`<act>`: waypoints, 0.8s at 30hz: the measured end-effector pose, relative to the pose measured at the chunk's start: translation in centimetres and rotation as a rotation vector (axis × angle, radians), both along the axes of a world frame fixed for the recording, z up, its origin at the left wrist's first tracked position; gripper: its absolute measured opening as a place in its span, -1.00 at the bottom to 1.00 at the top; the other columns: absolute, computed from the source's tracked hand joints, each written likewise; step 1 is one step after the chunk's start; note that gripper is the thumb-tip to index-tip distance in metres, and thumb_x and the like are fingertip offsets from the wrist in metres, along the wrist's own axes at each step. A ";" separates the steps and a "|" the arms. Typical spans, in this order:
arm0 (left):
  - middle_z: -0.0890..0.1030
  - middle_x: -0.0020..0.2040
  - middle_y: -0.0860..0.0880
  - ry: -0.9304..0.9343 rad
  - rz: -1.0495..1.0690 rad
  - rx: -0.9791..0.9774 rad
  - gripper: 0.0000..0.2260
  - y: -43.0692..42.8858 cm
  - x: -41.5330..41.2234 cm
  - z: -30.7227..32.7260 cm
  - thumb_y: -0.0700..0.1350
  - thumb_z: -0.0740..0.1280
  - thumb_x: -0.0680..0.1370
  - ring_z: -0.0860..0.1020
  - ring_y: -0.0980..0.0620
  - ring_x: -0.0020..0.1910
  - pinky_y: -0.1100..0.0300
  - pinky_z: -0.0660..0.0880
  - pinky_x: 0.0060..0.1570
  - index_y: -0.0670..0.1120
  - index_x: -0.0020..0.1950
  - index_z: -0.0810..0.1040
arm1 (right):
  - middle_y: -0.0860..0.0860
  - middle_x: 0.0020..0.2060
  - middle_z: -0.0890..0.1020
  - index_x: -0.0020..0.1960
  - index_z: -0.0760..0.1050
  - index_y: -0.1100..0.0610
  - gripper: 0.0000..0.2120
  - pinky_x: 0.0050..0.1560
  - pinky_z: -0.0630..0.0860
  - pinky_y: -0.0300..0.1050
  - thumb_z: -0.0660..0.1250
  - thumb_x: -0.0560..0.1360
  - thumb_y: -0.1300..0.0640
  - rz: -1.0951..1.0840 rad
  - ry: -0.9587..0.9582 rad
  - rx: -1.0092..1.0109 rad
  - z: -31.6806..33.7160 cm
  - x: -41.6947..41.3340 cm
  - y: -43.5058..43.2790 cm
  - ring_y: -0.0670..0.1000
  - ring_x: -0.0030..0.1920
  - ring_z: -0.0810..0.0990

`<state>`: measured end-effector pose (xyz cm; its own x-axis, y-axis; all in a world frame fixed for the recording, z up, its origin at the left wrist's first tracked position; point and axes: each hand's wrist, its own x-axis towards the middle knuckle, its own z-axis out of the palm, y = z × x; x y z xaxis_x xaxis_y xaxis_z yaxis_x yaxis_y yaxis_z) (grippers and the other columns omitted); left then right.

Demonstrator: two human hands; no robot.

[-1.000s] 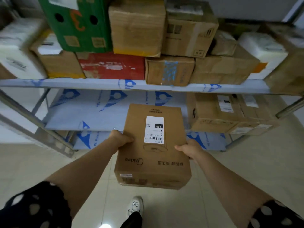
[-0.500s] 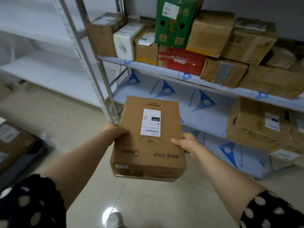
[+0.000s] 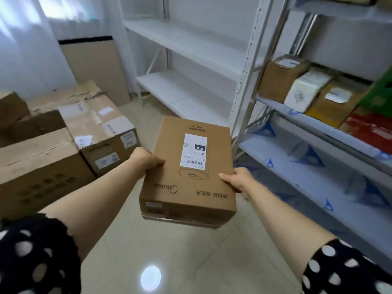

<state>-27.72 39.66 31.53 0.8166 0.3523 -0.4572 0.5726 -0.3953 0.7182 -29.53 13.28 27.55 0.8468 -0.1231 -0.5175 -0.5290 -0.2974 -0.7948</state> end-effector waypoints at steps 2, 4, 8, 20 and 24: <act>0.59 -0.06 -0.12 -0.002 0.051 0.001 -0.69 6.7 -0.1 0.5 -0.11 0.52 0.40 0.57 -0.08 -0.09 0.05 0.54 -0.10 -0.18 0.03 0.50 | 0.13 0.06 0.63 0.20 0.48 0.25 -0.68 0.03 0.56 -0.02 0.41 0.49 0.19 0.060 -0.006 0.019 0.0 1.5 6.5 0.11 0.05 0.61; 0.60 -0.04 -0.13 0.000 0.099 0.017 -0.63 13.1 0.0 0.7 -0.10 0.55 0.37 0.59 -0.11 -0.05 0.00 0.57 -0.01 -0.22 0.04 0.51 | 0.12 0.03 0.63 0.16 0.49 0.22 -0.70 0.07 0.57 0.01 0.42 0.48 0.17 0.118 -0.003 0.027 0.0 2.8 12.6 0.11 0.05 0.61; 0.63 0.00 -0.18 0.014 0.230 -0.062 -0.60 23.9 0.4 0.0 -0.14 0.57 0.32 0.62 -0.17 -0.05 -0.10 0.58 0.03 -0.20 0.05 0.51 | 0.14 0.02 0.65 0.13 0.51 0.21 -0.70 0.13 0.57 0.10 0.45 0.45 0.14 0.205 0.019 0.036 -0.2 5.3 22.9 0.12 0.03 0.64; 0.50 -0.01 -0.15 -0.010 0.534 -0.063 -0.71 45.7 4.0 -0.9 -0.18 0.45 0.47 0.51 -0.13 -0.01 -0.01 0.53 -0.02 -0.17 0.06 0.38 | 0.10 -0.09 0.63 0.09 0.50 0.20 -0.77 -0.11 0.58 -0.03 0.41 0.49 0.13 0.509 -0.004 0.016 -1.2 17.5 48.9 0.11 -0.04 0.62; 0.52 0.07 -0.15 0.029 0.653 -0.042 -0.61 53.2 6.2 -0.9 -0.16 0.49 0.43 0.52 -0.18 0.11 -0.09 0.52 0.10 -0.18 0.15 0.39 | 0.12 0.00 0.64 0.16 0.51 0.24 -0.69 -0.06 0.60 0.00 0.43 0.47 0.13 0.583 0.029 0.036 -1.8 21.7 57.4 0.11 -0.01 0.62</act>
<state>-21.48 92.85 30.58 0.4282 0.7528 -0.4999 0.7046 0.0683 0.7063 -7.85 70.63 25.73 0.7545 0.3770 -0.5371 -0.3081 -0.5191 -0.7972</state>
